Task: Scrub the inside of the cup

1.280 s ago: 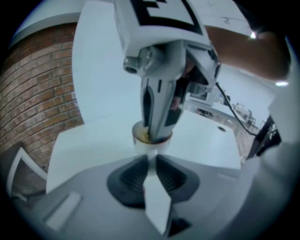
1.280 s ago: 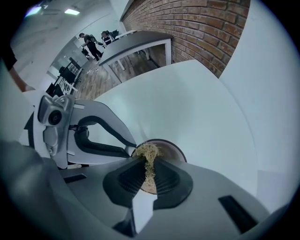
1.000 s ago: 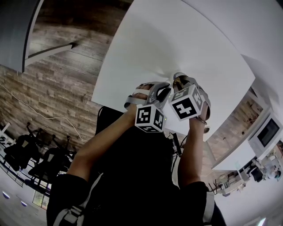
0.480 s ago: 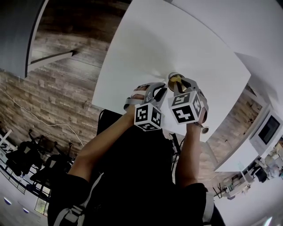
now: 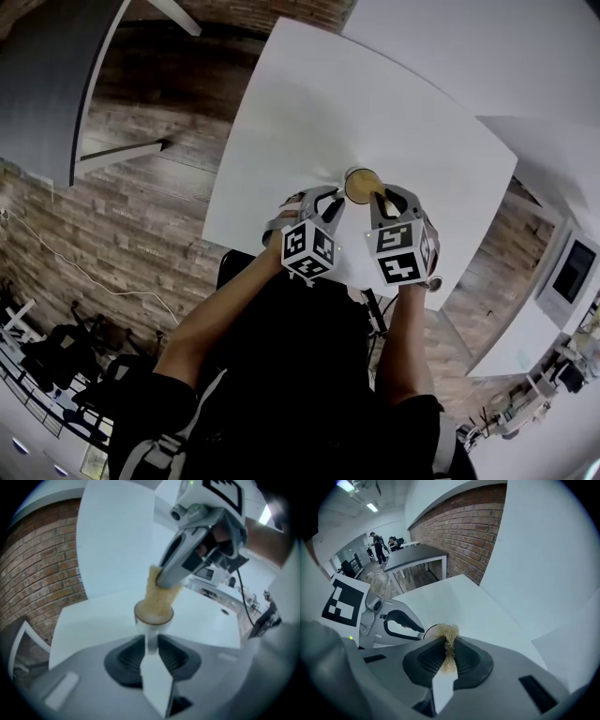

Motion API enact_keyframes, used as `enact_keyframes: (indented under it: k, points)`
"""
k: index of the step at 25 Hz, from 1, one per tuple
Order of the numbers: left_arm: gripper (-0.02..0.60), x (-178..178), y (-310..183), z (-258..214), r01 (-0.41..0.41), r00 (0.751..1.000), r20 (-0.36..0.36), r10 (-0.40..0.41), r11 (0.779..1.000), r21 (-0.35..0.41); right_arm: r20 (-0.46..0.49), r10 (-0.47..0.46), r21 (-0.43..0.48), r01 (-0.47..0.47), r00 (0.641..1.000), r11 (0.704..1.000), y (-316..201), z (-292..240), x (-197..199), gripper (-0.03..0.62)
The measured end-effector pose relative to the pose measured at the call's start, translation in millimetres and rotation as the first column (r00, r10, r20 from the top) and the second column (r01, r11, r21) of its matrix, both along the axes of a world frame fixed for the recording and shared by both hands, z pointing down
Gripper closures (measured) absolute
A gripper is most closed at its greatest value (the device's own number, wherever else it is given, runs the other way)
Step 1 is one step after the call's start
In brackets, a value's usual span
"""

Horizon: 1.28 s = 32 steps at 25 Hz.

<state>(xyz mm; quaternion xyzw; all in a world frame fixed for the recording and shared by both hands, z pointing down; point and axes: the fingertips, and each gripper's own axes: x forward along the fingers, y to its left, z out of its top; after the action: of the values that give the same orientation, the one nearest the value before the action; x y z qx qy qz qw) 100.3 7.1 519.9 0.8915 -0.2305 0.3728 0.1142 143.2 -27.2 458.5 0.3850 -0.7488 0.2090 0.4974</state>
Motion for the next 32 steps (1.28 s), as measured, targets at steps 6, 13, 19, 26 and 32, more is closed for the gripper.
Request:
enact_keyframes:
  k: [6, 13, 19, 26, 32]
  points:
    - [0.494, -8, 2, -24, -0.009, 1.000, -0.011, 0.010, 0.999, 0.037, 0.120, 0.058, 0.125, -0.073, 0.991, 0.989, 4, -45, 8, 0.563]
    - [0.497, -27, -17, -91, 0.126, 0.980, -0.167, -0.104, 0.984, 0.125, 0.434, 0.168, 0.333, -0.331, 0.885, 0.883, 9, -97, 23, 0.563]
    - [0.534, -31, -29, -168, 0.255, 0.916, -0.369, -0.159, 0.940, 0.228, 0.606, 0.188, 0.432, -0.518, 0.773, 0.738, 16, -141, 34, 0.563]
    - [0.577, -32, -14, -224, 0.299, 0.869, -0.482, -0.112, 0.895, 0.331, 0.658, 0.159, 0.498, -0.584, 0.736, 0.641, 34, -175, 35, 0.563]
    - [0.577, -22, -17, -221, 0.310, 0.848, -0.517, -0.114, 0.899, 0.309, 0.672, 0.190, 0.469, -0.610, 0.716, 0.639, 37, -166, 35, 0.563]
